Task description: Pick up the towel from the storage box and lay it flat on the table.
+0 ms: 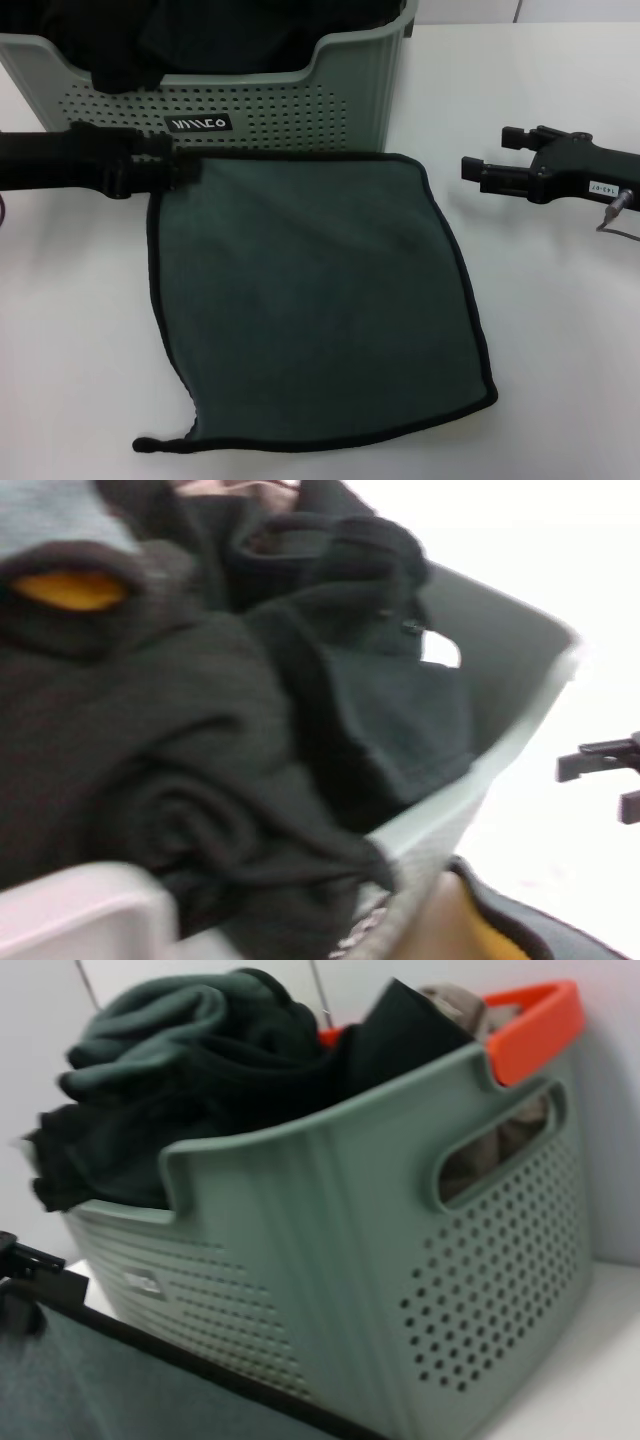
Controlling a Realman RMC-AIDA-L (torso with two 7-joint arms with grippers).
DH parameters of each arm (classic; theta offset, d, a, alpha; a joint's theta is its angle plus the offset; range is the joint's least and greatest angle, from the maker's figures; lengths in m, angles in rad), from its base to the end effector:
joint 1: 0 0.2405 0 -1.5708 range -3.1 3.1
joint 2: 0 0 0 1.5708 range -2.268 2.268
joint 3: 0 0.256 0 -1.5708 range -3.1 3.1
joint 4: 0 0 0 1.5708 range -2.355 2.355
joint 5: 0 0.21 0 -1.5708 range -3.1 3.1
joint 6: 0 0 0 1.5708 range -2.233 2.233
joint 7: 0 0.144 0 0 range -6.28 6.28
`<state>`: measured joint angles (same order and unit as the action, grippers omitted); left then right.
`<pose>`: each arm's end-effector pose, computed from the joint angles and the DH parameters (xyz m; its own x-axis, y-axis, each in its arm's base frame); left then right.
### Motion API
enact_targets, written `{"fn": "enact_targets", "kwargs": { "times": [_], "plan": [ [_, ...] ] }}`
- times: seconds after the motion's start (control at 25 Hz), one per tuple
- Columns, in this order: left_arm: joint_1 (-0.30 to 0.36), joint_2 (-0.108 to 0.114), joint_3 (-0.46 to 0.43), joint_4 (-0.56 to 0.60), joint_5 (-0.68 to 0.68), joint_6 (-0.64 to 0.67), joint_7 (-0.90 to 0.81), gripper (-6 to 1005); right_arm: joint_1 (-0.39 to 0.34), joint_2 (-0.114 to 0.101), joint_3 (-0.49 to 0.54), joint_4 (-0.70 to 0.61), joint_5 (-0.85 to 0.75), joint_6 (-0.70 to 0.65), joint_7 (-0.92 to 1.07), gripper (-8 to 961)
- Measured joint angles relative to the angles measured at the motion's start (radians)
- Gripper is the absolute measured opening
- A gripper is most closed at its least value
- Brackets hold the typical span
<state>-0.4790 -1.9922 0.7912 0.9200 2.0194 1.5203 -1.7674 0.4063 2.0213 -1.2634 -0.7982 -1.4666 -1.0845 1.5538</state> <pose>-0.2688 0.3505 0.0642 0.7692 0.4859 0.4150 0.6056 -0.7616 -0.2308 0.2474 0.3638 -0.0031 0.7248 -0.3662 -0.5836 -0.6064 -0.7411 -0.2881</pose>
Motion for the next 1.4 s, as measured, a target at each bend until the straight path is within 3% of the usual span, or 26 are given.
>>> {"fn": "enact_targets", "kwargs": {
  "times": [0.12, 0.32, 0.56, 0.76, 0.92, 1.08, 1.24, 1.4],
  "plan": [
    [-0.008, -0.006, -0.001, -0.011, -0.004, 0.043, 0.001, 574, -0.023, 0.003, -0.007, -0.036, 0.008, -0.049, -0.003, 868],
    [-0.014, -0.041, 0.006, -0.055, 0.011, -0.009, 0.019, 574, -0.028, 0.004, -0.009, -0.040, 0.038, -0.163, -0.022, 882],
    [-0.053, -0.028, 0.005, -0.139, 0.018, 0.004, 0.022, 574, -0.050, 0.004, -0.019, -0.044, 0.099, -0.240, -0.062, 880],
    [-0.014, -0.028, 0.001, -0.087, -0.045, 0.094, 0.058, 574, -0.066, 0.000, -0.015, -0.041, 0.111, -0.322, -0.090, 878],
    [0.029, -0.026, 0.002, -0.069, -0.177, 0.320, 0.179, 574, -0.066, -0.009, -0.014, -0.047, 0.086, -0.484, -0.140, 877],
    [0.076, -0.041, 0.023, -0.055, -0.311, 0.500, 0.231, 574, -0.078, -0.007, -0.015, -0.084, 0.072, -0.615, -0.138, 877],
    [0.139, -0.037, 0.115, -0.044, -0.437, 0.513, 0.326, 574, -0.080, 0.003, -0.026, -0.107, 0.082, -0.670, -0.124, 877],
    [0.151, -0.030, 0.129, -0.045, -0.468, 0.513, 0.358, 574, -0.069, 0.005, -0.071, -0.111, 0.099, -0.658, -0.115, 877]
  ]
}}
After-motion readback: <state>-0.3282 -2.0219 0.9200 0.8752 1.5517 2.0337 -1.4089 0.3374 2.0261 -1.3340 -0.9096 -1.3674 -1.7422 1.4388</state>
